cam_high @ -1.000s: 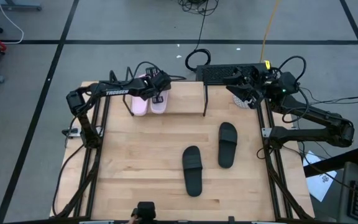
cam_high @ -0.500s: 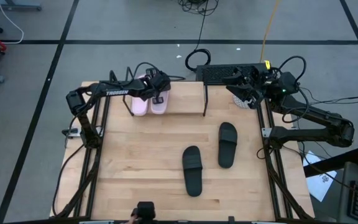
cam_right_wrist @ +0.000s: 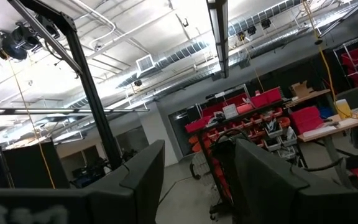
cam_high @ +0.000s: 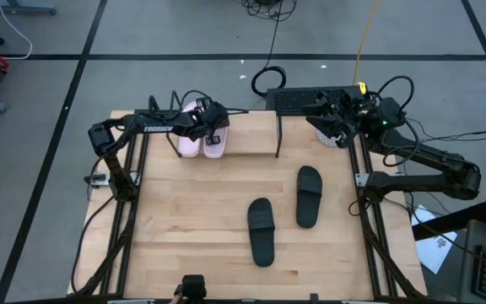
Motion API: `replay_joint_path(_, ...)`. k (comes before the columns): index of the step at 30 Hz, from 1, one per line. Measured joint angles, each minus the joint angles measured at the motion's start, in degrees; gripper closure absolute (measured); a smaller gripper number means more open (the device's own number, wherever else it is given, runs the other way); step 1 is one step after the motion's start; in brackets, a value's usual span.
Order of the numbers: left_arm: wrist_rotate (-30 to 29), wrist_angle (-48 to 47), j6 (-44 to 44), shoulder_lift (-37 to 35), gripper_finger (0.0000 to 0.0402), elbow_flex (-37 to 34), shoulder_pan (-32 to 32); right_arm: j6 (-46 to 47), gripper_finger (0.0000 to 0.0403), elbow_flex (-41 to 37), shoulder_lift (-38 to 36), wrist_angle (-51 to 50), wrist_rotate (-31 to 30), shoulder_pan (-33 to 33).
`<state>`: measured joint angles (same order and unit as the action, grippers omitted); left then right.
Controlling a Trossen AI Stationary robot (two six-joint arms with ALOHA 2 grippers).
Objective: Pick and place slides into the shelf
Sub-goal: Put the pink slipper on the shelf
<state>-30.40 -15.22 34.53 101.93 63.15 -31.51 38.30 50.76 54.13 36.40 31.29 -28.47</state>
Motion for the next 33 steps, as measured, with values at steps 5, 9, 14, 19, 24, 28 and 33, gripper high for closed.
replay_joint_path(5, 0.40, 0.04, 0.12, -0.05, 0.0395, -0.95, -0.13, -0.02, 0.0218, 0.00, 0.00, -0.04, 0.00, 0.00)
replay_joint_path(9, 0.42, 0.59, -0.39, 0.07, 0.0377, -1.03, -0.18, -0.20, 0.0218, 0.00, 0.00, -0.03, 0.00, 0.00)
replay_joint_path(14, 0.42, 1.82, -0.45, 0.23, 0.0353, -1.10, -0.20, -0.20, 0.0218, 0.00, 0.00, -0.04, 0.00, 0.00)
replay_joint_path(19, 0.42, 2.07, -0.67, 0.33, 0.0325, -1.13, -0.26, -0.17, 0.0218, 0.00, 0.00, -0.04, 0.00, 0.00)
replay_joint_path(24, 0.42, 2.07, -1.66, 0.33, 0.0298, -1.17, -0.26, -0.20, 0.0218, 0.00, 0.00, -0.04, 0.00, 0.02)
replay_joint_path(28, 0.42, 2.07, -1.76, 0.33, 0.0275, -1.17, -0.28, -0.17, 0.0218, 0.00, 0.00, -0.05, 0.00, 0.02)
replay_joint_path(33, 0.44, 2.01, -2.10, -0.35, 0.0247, -1.24, -0.23, -0.20, 0.0218, 0.00, 0.00, -0.07, -0.02, 0.02)
